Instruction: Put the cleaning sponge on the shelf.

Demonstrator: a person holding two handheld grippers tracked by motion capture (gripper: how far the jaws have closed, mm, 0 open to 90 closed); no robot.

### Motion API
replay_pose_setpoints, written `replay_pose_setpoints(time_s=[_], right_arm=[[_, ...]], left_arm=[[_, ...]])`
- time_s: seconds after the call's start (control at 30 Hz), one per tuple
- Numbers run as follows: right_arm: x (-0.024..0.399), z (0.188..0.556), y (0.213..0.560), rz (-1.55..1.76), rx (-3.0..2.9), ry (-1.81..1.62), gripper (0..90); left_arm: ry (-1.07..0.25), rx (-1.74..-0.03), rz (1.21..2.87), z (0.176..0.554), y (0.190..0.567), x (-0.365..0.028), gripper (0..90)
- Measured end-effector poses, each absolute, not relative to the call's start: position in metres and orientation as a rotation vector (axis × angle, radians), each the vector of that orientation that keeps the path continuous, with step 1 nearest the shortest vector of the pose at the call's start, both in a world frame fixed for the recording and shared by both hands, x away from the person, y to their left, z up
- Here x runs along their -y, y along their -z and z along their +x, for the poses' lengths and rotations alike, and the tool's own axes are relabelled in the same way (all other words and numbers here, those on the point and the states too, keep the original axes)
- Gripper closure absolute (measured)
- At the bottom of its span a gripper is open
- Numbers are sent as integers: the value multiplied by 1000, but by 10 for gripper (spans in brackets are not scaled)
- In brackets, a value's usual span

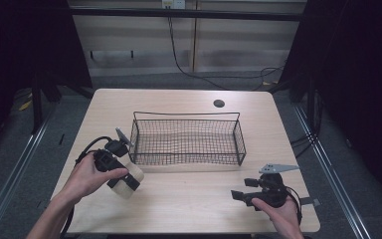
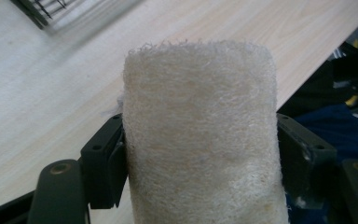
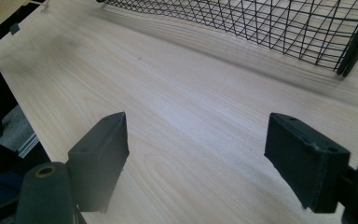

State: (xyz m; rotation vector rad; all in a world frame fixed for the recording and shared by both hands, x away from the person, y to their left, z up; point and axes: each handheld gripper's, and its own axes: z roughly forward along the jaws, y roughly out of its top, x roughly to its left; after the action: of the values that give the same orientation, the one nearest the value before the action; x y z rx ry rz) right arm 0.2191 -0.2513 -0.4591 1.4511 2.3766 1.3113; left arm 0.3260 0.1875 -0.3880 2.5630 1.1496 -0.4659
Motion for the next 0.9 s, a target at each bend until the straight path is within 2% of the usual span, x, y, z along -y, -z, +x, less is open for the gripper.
replay_pose_setpoints(time_s=[0.9], right_arm=[[252,220,459,1464,-2368,-1305,194]], left_arm=[[439,-1135,2539,348,355,-189,280]])
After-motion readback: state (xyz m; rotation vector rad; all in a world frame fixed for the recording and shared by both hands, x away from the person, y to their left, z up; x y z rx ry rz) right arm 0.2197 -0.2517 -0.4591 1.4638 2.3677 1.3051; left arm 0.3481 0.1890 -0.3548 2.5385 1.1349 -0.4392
